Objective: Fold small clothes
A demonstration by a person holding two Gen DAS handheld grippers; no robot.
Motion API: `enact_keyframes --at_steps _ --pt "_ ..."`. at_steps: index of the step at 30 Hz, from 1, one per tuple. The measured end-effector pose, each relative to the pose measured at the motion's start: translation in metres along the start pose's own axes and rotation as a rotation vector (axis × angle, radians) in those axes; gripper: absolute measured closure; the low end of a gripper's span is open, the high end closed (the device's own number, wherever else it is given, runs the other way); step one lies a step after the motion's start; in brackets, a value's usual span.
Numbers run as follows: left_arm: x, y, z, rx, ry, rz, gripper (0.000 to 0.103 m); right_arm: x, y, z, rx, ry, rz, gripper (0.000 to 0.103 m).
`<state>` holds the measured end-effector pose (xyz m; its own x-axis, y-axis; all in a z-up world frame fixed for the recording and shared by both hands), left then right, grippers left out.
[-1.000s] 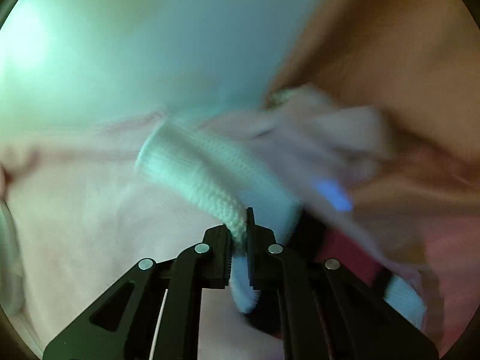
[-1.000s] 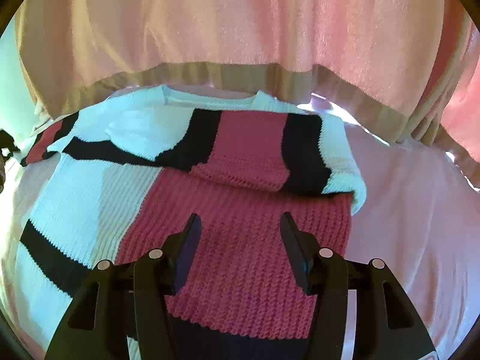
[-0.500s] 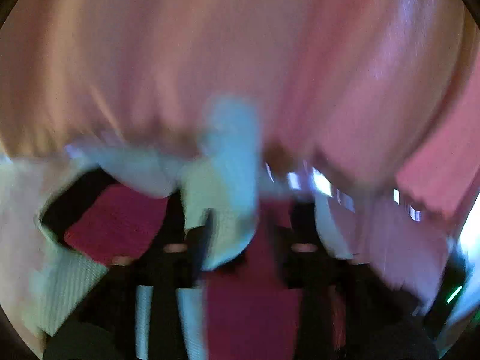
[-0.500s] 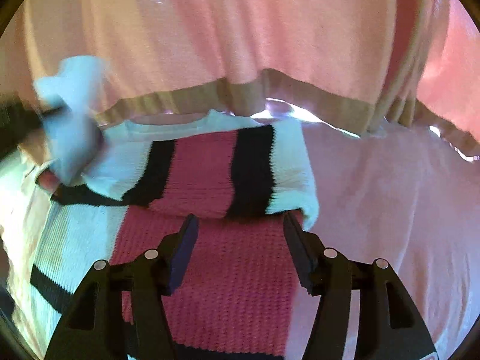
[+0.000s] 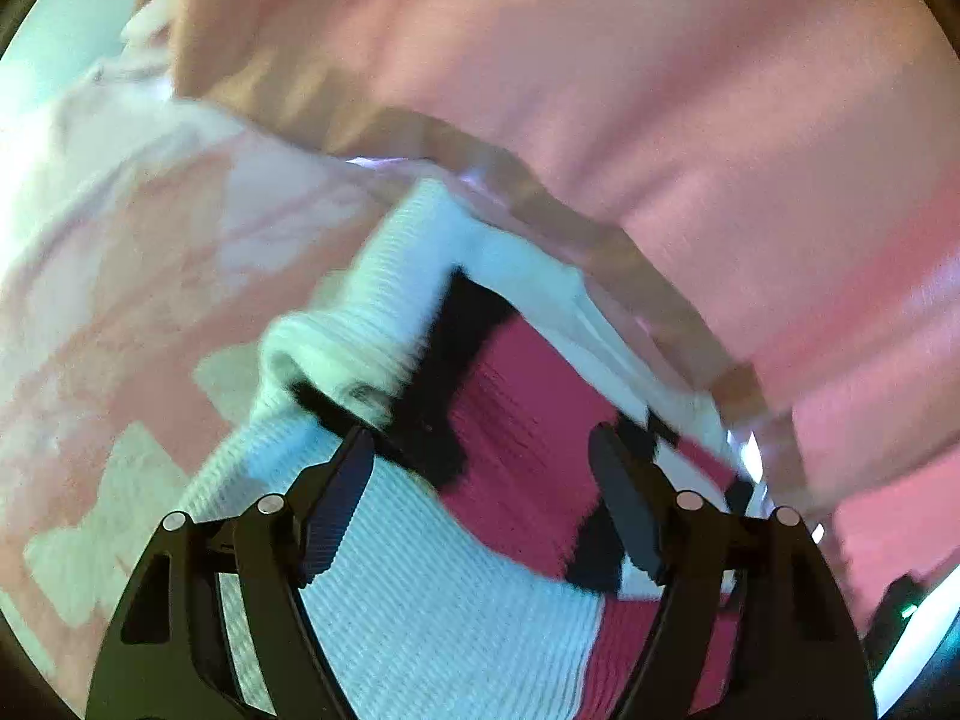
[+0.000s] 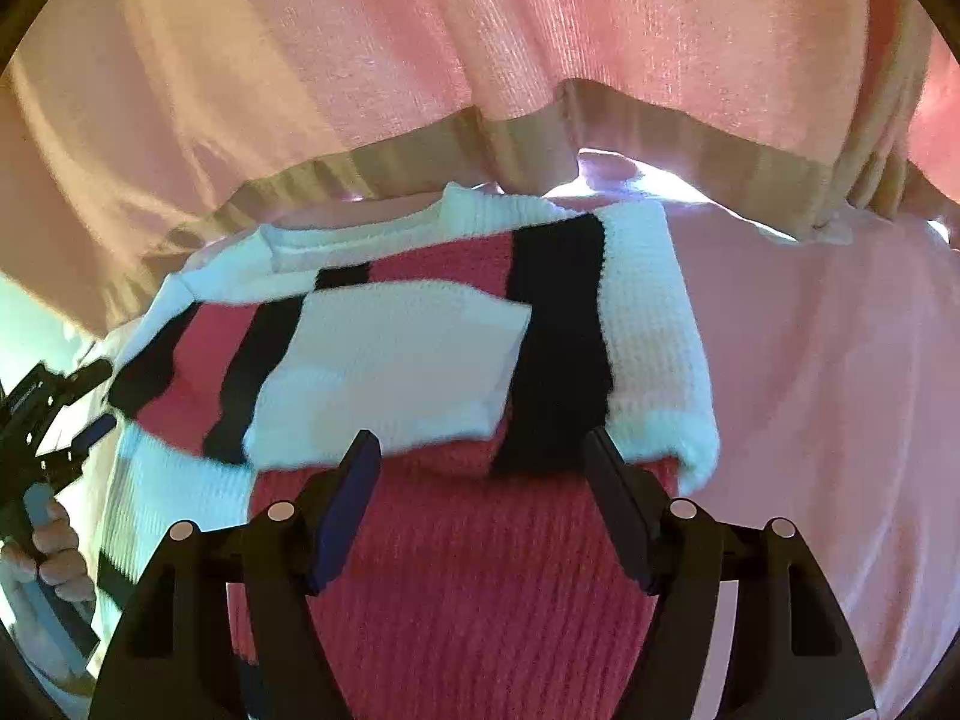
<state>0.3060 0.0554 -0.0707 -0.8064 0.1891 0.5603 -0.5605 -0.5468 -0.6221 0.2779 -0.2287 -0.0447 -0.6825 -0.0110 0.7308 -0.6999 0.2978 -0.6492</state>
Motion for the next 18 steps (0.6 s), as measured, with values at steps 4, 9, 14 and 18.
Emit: enact_keyframes --at_steps 4,9,14,18 --pt "-0.027 -0.002 -0.036 0.198 -0.013 -0.073 0.032 -0.030 -0.006 0.010 -0.077 0.016 -0.032 0.035" --pt "-0.041 -0.010 -0.050 0.254 -0.023 -0.046 0.067 -0.062 0.004 0.000 -0.112 -0.008 -0.075 0.093" --pt "-0.032 -0.026 -0.039 0.161 -0.024 0.038 0.092 -0.001 -0.058 -0.031 -0.078 -0.120 0.164 0.097" --pt "-0.030 -0.030 -0.041 0.096 -0.051 0.069 0.091 0.022 -0.073 -0.019 0.033 -0.028 0.279 0.097"
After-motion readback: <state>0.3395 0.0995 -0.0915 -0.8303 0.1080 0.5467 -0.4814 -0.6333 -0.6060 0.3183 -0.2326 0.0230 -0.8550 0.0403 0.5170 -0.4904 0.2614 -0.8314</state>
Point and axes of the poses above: each gripper's, at about its wrist camera, not at the fingertips, and x roughly against the way its jaws point, z to its right, y to its underside, the point moved 5 cm from there along -x, roughly the way its jaws point, and after that the axes turned 13 degrees about z, right-handed, at the moved point
